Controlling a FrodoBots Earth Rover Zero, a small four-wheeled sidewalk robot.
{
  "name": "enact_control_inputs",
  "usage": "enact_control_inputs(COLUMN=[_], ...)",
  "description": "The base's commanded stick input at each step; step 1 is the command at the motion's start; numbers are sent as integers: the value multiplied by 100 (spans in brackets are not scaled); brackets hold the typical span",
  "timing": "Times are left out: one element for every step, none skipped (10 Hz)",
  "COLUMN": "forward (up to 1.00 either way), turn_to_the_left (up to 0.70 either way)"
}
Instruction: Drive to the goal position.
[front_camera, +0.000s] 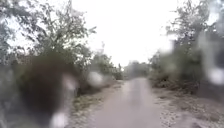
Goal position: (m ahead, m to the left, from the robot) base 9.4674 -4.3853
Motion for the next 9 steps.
enact_control_inputs(forward=[45, 45, 45, 45, 45, 45, 45, 45, 45], turn_to_the_left=[0, 0, 0, 0, 0, 0, 0, 0, 0])
